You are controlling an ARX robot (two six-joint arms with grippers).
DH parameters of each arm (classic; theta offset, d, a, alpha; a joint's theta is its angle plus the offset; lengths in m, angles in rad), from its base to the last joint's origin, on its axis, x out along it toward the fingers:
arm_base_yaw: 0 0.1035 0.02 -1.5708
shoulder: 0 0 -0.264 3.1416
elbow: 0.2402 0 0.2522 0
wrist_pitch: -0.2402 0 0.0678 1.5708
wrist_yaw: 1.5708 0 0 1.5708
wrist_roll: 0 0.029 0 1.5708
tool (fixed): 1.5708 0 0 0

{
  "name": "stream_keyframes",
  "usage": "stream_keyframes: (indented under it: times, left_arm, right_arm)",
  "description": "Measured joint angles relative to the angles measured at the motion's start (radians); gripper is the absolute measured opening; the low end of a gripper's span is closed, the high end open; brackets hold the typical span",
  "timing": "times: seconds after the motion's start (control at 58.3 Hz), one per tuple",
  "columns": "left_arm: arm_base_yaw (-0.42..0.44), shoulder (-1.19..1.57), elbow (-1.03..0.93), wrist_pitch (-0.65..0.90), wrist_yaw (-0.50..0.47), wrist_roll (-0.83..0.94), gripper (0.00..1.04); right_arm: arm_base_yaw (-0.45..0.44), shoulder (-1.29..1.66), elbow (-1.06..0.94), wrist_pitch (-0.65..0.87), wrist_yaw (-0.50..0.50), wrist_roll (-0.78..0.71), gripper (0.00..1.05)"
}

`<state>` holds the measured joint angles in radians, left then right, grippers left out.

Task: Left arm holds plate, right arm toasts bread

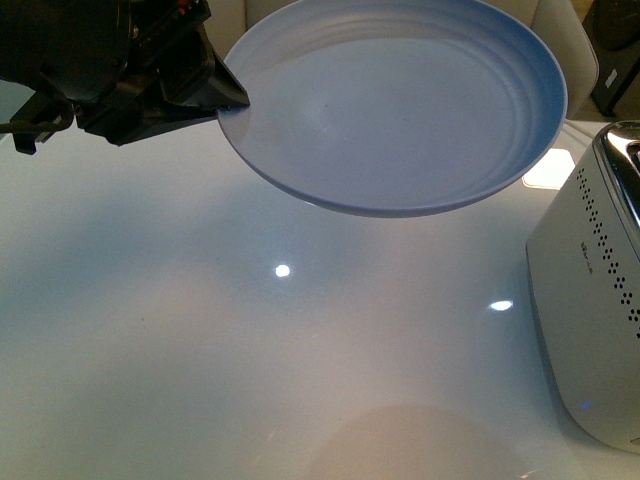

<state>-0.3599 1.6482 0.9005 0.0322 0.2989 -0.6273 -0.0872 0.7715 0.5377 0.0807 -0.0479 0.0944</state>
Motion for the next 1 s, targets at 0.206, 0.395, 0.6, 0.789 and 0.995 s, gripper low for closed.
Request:
stream_keyframes:
  times: [0.206,0.395,0.6,0.789,0.995]
  left_arm:
    - [0.0,0.0,0.0,0.0,0.0,0.0,0.03]
    - [0.0,0.0,0.0,0.0,0.0,0.0,0.03]
    - [0.0,0.0,0.0,0.0,0.0,0.0,0.03]
    - [0.0,0.0,0.0,0.0,0.0,0.0,0.03]
    - [0.0,0.0,0.0,0.0,0.0,0.0,0.03]
  right_arm:
    - [0.001,-0.002,-0.086,0.0,0.042,-0.117,0.03]
    - [0.028,-0.013,-0.137,-0.012,0.079,-0.166,0.03]
    - [0.063,-0.014,-0.167,-0.05,0.116,-0.175,0.03]
    - [0.072,-0.014,-0.175,-0.07,0.143,-0.175,0.03]
    - [0.072,0.0,-0.179,-0.074,0.157,-0.175,0.03]
